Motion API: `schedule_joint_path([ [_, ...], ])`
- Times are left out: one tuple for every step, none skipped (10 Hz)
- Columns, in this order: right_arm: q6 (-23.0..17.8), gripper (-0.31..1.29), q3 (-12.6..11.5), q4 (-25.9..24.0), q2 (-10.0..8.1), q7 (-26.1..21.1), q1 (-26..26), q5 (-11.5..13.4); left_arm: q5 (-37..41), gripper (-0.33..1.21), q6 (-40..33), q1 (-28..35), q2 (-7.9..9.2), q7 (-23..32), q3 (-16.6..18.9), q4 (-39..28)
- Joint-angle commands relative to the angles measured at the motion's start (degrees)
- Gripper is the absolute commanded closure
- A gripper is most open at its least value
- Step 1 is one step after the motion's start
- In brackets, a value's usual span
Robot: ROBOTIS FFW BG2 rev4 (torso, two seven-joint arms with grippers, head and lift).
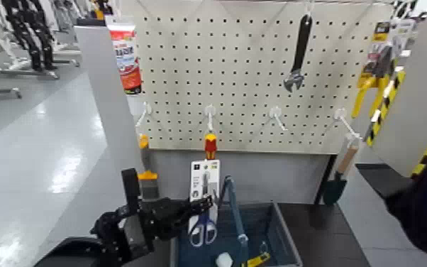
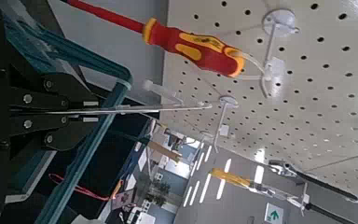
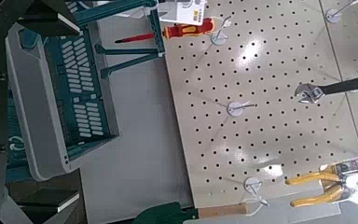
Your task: Put the blue scissors into the crate.
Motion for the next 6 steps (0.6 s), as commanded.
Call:
schedule_joint_path([
  [0.00,0.08,0.02,0.09,0.09,0.08,0.00,-0.06,0.59,1.19,-1.69,-0.71,-0.54,-0.43,-1.22,4.96],
  [0.00,0.08,-0.06,0.09,0.09,0.26,0.00,-0.06,0.42,1.19,-1.87,-0.97,-0.63,-0.52,-1.75,5.75],
  [0.00,0.08,-0.06,0.09,0.18,0.26,0.00,0.03,-0.02,1.18,-1.69,-1.06,-0.54,-0.52,-1.93,6.28],
  [0.00,0.08,-0.15,0.09,0.18,0.35,0.00,-0.06,-1.52,0.89,0.15,-1.06,-0.54,-0.61,-1.66,6.45],
  [0.00,0.08,-0.24,0.09,0.18,0.52,0.00,-0.06,-1.87,0.33,0.77,-0.97,-0.45,-0.69,-1.84,6.28],
  [0.00,0.08,-0.33,0.09,0.18,0.52,0.00,0.03,-2.13,-0.02,0.68,-0.97,-0.45,-0.69,-1.40,5.84],
])
